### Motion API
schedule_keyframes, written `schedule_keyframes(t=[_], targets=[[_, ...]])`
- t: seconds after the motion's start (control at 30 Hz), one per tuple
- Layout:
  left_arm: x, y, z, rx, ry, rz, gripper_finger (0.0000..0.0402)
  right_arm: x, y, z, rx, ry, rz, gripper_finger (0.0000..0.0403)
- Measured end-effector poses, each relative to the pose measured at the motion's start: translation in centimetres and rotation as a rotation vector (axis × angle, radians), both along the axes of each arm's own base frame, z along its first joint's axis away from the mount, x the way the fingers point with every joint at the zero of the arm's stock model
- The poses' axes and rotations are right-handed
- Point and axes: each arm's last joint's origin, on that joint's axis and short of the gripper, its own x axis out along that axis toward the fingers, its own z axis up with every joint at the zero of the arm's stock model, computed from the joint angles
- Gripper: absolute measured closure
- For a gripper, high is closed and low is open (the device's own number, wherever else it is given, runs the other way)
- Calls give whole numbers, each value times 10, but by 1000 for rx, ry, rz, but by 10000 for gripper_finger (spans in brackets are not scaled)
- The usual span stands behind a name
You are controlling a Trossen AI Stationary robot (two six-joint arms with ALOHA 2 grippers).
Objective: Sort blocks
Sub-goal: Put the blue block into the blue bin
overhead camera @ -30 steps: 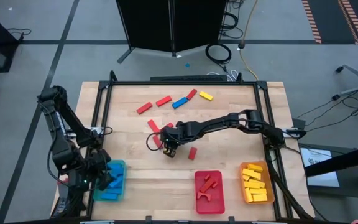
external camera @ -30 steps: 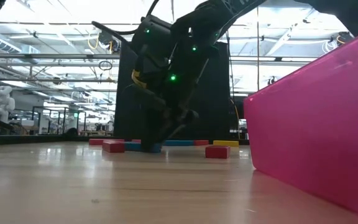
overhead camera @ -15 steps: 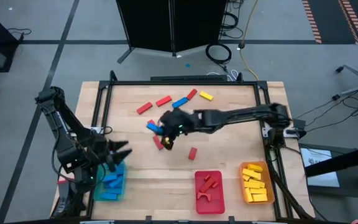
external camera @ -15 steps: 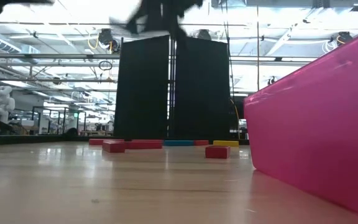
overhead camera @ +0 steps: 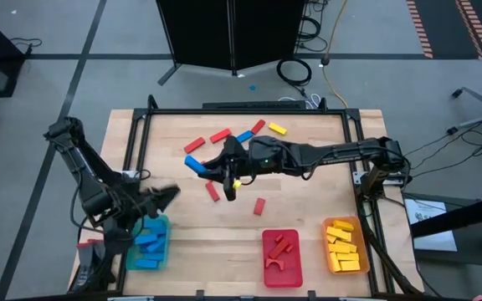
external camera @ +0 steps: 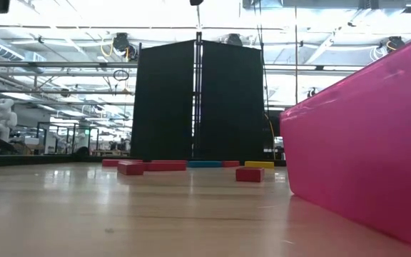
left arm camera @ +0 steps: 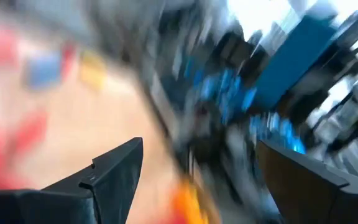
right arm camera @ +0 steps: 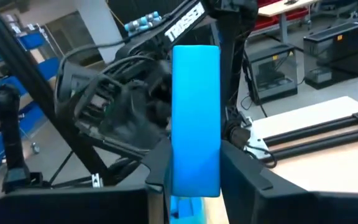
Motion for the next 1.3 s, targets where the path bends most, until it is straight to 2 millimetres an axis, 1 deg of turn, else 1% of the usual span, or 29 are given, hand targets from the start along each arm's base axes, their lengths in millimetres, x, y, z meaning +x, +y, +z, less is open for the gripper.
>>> schedule_keyframes(t=[0.1, 0.17, 0.2, 0.27, 0.33, 0.4, 0.5, 0.53, 0.57, 0.6, 0.7, 0.77, 0.83, 0.93, 1.07, 1.2, 1.3], targets=[[7, -5, -4, -230, 198, -251, 84, 0, 0, -2, 2, 17, 2, 324], [11, -13, -7, -250, 308, -404, 84, 0, 2, -2, 2, 19, 9, 324], [13, -16, -5, -214, 309, -456, 84, 0, 3, -2, 2, 19, 12, 324], [20, -20, 6, -93, 237, -512, 84, -1, 6, -2, 2, 16, 18, 324], [29, -23, 24, 84, 117, -554, 84, -1, 10, -1, 3, 12, 27, 324], [36, -22, 49, 250, -49, -564, 84, -1, 14, 0, 4, 1, 40, 324], [37, -17, 85, 471, -350, -606, 84, -2, 19, 1, 5, -7, 53, 324], [36, -14, 92, 551, -413, -583, 84, -2, 20, 1, 7, -6, 56, 324], [34, -11, 97, 617, -437, -533, 84, -2, 22, 1, 12, -6, 59, 324], [33, -7, 100, 657, -418, -467, 84, -2, 23, 1, 16, -6, 62, 324], [28, 4, 101, 700, -247, -306, 84, -3, 28, 2, 24, -14, 69, 324], [29, 9, 95, 724, -116, -259, 84, -5, 30, 4, 20, -12, 66, 324], [29, 10, 88, 703, -41, -248, 84, -7, 30, 4, 8, 2, 46, 324], [29, 14, 84, 670, -9, -239, 84, -10, 26, 7, -20, 10, -6, 324], [36, 19, 81, 688, 24, -217, 84, -17, 23, 23, -23, -70, -16, 324], [41, 25, 80, 699, 48, -193, 84, -17, 24, 23, -32, -76, -6, 324], [46, 30, 82, 717, -7, -248, 84, -17, 24, 25, -36, -93, -5, 324]])
